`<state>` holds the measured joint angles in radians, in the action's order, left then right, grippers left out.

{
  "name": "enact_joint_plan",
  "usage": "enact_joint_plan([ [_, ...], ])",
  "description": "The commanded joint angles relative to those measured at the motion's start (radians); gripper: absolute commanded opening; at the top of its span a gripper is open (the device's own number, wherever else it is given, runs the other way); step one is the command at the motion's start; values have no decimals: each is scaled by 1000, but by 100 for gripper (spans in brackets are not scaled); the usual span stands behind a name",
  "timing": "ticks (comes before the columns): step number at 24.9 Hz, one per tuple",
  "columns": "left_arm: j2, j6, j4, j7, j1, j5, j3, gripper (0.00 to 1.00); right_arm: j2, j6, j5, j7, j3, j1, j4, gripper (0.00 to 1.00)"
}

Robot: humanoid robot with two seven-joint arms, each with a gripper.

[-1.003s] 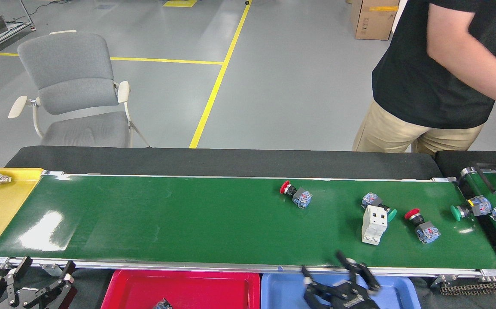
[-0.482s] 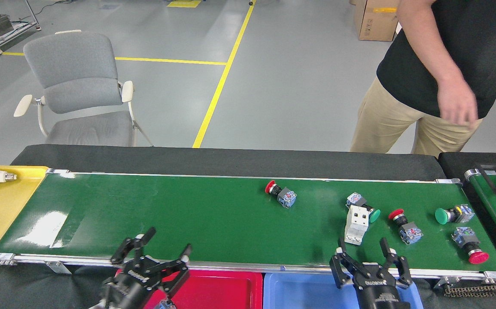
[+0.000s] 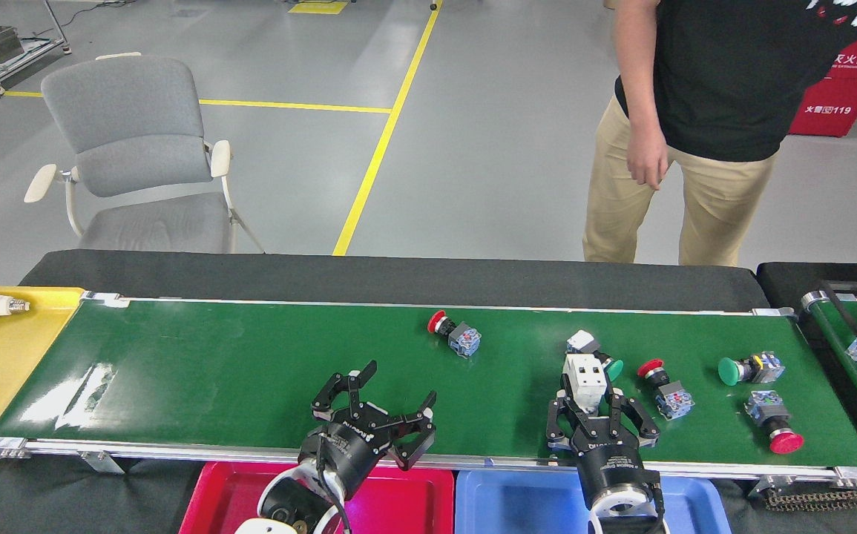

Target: Pick switch part from conveyor to tray

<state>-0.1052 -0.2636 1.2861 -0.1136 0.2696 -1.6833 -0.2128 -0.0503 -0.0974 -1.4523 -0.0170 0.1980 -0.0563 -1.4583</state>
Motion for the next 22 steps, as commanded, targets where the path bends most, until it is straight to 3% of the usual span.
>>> enact_joint_plan([
  [1,-7,26,-16,3,33,4,4,100,18,90,15,-5,-6,29,-79,2],
  [5,-5,50,-28,3,40,4,10,100,147,234,136,-6,-26,158,-260,4],
  [7,-4,75,-39,3,40,5,15,100,245,367,227,-12,-57,245,-309,10],
  [8,-4,83,-45,3,40,5,24,100,280,438,259,-12,-77,271,-309,19],
  [9,-4,86,-48,3,40,5,43,100,310,519,290,-12,-118,297,-307,44],
  [10,-4,84,-50,3,42,5,61,100,317,585,314,-8,-166,329,-304,89],
  [11,-4,83,-59,3,48,5,72,100,307,627,331,-3,-213,357,-298,99],
  [14,-4,84,-112,3,86,7,75,100,230,596,331,5,-278,362,-278,100],
  [16,-4,89,-157,5,114,8,76,100,150,479,316,23,-276,340,-283,100],
  [20,-4,89,-195,5,137,8,104,100,84,255,191,28,-264,263,-283,99],
  [22,-2,90,-212,5,145,8,118,100,72,223,145,31,-242,259,-281,99],
])
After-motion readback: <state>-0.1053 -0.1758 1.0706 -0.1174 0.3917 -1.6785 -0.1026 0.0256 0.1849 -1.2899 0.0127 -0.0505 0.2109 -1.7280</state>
